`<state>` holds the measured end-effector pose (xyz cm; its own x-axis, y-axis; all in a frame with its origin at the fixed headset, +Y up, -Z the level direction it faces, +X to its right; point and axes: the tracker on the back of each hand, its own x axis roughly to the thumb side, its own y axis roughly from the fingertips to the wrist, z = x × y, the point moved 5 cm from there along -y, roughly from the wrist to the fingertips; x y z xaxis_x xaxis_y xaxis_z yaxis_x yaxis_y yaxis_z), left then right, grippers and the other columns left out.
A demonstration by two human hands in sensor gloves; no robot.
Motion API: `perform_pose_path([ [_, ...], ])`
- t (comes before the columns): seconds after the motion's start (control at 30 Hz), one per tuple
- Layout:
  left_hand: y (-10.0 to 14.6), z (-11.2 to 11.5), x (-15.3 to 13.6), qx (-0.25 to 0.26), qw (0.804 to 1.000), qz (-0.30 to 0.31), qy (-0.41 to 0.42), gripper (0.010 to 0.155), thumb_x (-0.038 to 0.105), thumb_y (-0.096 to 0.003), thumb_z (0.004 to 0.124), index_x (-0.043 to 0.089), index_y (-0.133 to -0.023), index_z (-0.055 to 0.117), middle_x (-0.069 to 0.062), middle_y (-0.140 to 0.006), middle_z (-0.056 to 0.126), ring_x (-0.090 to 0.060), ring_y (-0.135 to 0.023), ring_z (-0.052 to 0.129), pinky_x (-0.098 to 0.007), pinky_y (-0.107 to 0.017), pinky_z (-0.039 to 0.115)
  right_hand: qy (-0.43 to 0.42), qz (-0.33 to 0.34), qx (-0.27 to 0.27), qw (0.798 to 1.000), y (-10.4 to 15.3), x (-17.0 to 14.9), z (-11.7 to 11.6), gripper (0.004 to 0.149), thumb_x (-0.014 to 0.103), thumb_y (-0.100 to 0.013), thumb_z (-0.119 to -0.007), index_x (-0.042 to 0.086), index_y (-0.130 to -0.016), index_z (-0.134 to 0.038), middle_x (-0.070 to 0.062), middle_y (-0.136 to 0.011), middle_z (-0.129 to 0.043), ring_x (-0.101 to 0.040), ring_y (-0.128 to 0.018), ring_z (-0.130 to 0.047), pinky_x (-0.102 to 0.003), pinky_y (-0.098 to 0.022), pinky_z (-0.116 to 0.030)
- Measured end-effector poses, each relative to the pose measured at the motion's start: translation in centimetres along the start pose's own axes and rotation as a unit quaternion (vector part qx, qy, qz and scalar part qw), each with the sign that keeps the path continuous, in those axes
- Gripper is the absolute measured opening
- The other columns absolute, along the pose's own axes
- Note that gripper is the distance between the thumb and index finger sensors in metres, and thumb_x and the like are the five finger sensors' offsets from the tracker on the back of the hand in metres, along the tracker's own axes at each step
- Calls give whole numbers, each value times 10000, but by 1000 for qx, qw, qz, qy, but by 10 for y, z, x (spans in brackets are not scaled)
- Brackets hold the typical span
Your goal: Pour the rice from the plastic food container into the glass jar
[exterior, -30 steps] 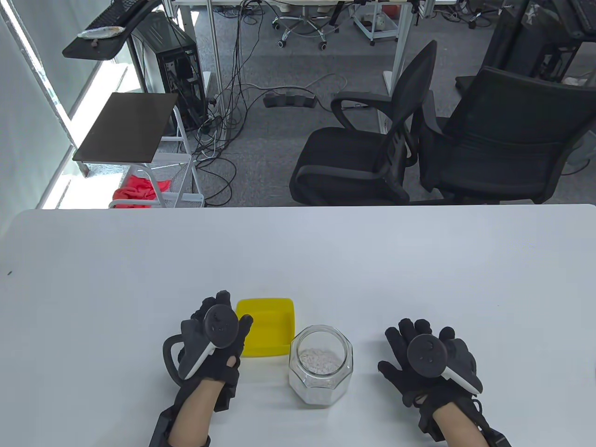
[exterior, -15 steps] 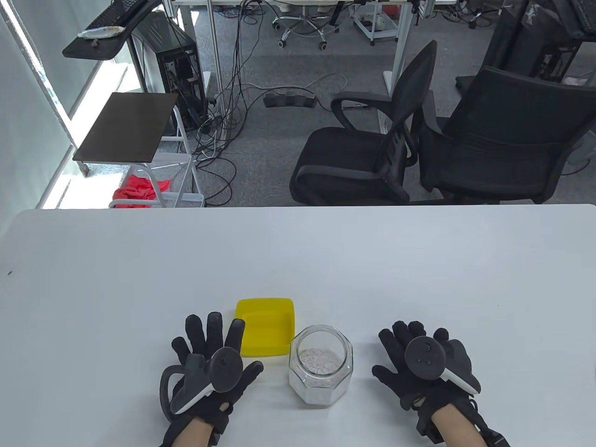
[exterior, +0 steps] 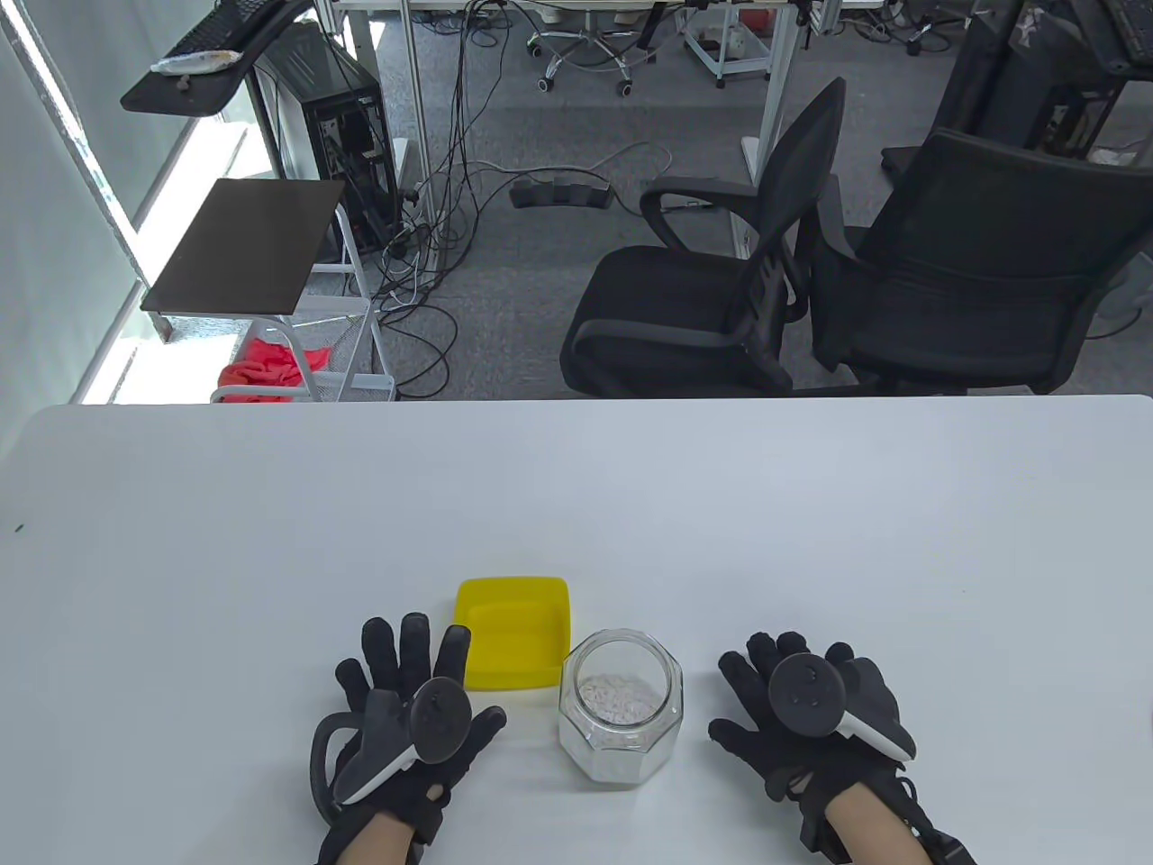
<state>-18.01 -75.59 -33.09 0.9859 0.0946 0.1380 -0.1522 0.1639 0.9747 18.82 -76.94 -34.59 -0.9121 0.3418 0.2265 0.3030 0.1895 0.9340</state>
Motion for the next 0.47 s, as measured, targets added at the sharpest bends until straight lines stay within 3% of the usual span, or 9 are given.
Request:
perform_pose_path([
  [0.47,0,4,11,-12,999,30,-10,1003,811,-504,569,282,-1182,54,-151,-1135,-91,-574,-993,-109,-767,-674,162,-9,3,-15,1000,2,3,3,772,577,-456,-719,197,-1094,-510,-166,-1161,-324,-458,-1059,-187,-731,-574,16],
])
